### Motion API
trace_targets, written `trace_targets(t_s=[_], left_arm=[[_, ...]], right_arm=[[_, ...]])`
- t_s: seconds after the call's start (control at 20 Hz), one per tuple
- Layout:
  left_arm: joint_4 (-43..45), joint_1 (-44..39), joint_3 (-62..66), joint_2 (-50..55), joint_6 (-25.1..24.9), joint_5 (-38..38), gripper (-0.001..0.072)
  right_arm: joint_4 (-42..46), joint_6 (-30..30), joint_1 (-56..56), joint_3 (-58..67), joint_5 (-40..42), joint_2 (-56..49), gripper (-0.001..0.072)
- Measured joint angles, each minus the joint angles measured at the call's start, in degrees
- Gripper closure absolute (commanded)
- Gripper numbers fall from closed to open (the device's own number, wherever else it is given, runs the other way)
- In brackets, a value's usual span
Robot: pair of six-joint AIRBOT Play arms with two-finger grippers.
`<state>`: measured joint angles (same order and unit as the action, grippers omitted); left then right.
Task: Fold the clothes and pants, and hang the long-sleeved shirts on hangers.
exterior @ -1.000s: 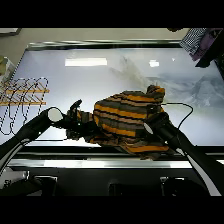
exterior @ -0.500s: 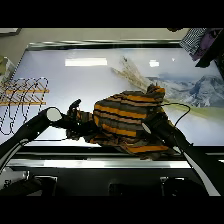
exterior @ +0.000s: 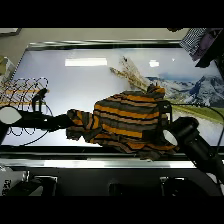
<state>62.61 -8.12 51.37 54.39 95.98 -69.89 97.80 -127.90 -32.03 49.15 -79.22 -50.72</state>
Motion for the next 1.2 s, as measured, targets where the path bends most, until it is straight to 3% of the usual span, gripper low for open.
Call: trace_targets(t_s=[0.1, 0.25, 0.4, 0.5, 0.8, 1.05, 1.2], left_arm=[[1.6, 3.45, 0.07, -1.99, -2.58, -1.88, 0.0148], [3.19, 9.22, 1.38, -3.37, -2.56, -4.44, 0.0148], [5.05, 18.99, 4.33, -3.8, -1.36, -6.21, 0.0148], [5.64, 27.02, 6.36, -3.19, -3.67, -6.36, 0.0148], [7.63, 42.93, 7.98, 4.39, -22.23, -4.96, 0.0149], [8.26, 46.73, 8.17, 11.98, -37.83, 1.75, 0.0149], [8.46, 47.25, 8.2, 16.55, -44.02, 5.25, 0.015]], right_arm=[[-0.98, 0.39, -0.02, 0.0, -0.07, 1.75, 0.069], [-2.45, 0.63, -0.02, 0.0, 0.31, 2.93, 0.069], [-3.32, 0.83, -0.02, 0.0, 0.9, 3.34, 0.069], [-3.69, 0.85, -0.02, 0.0, 1.03, 3.45, 0.0689], [-4.0, 0.85, -0.02, 0.0, 1.22, 3.52, 0.0689], [-4.22, 0.85, -0.02, 0.0, 0.09, 3.52, 0.0689], [-4.2, 0.85, -0.02, 0.0, -0.17, 3.52, 0.0689]])
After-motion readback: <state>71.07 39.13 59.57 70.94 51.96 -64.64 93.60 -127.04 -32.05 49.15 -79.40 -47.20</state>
